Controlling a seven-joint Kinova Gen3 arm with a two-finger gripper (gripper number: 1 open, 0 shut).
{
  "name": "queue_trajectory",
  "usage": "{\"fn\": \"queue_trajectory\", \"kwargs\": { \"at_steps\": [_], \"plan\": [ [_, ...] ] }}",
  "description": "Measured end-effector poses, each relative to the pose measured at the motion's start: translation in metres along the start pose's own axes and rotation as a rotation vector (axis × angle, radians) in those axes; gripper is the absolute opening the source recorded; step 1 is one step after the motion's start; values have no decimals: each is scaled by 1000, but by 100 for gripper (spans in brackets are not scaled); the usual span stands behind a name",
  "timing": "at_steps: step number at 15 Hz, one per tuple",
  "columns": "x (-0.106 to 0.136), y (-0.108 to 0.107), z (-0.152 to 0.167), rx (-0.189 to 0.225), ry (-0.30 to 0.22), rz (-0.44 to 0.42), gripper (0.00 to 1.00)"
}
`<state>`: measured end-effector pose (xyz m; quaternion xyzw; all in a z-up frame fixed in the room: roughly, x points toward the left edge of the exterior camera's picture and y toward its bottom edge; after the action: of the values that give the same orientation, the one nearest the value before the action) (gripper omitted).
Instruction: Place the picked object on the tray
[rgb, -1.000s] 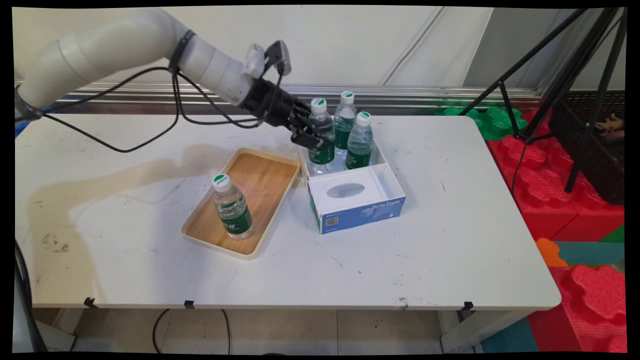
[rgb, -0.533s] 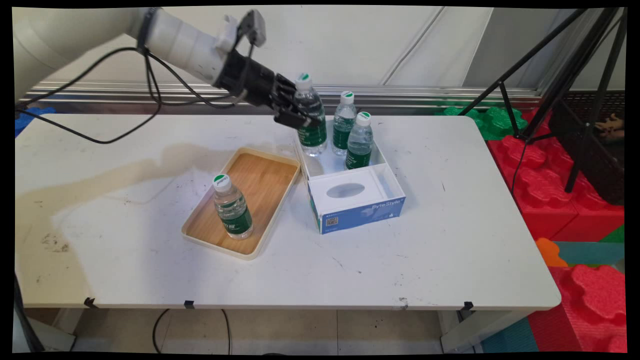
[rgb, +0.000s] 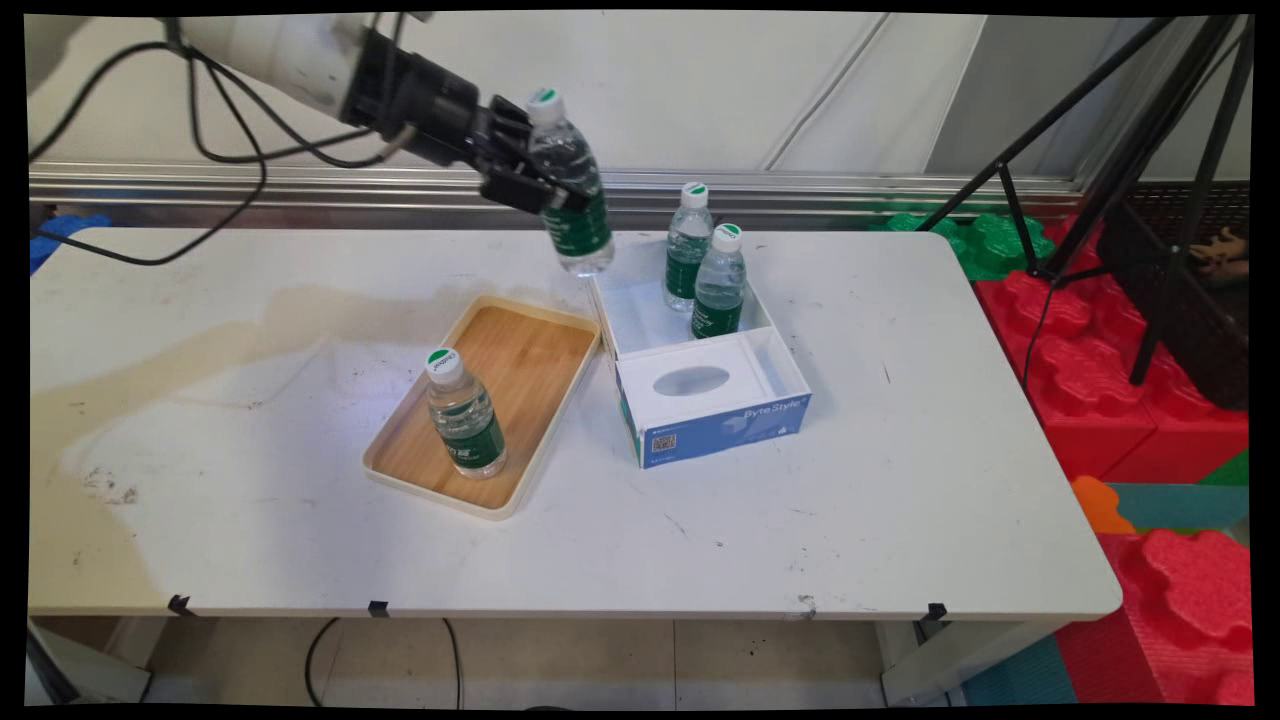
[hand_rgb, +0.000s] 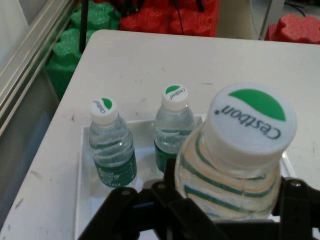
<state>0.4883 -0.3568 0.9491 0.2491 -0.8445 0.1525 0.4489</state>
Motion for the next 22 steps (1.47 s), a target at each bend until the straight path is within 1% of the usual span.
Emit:
{"fn": "queue_trajectory", "kwargs": {
  "at_steps": [3,5,9,12,16,19,22],
  "plan": [
    [-3,2,-24,-2,-11,10,0],
    [-9,4,-42,-9,-33,22,0],
    [-29,7,-70,-17,-83,27,0],
    [-46,9,-79,-18,-117,24,0],
    [-72,6,-72,-18,-155,20,0],
    [-89,0,-57,-18,-167,19,0],
    [-103,-6,-36,-20,-166,31,0]
  ]
}}
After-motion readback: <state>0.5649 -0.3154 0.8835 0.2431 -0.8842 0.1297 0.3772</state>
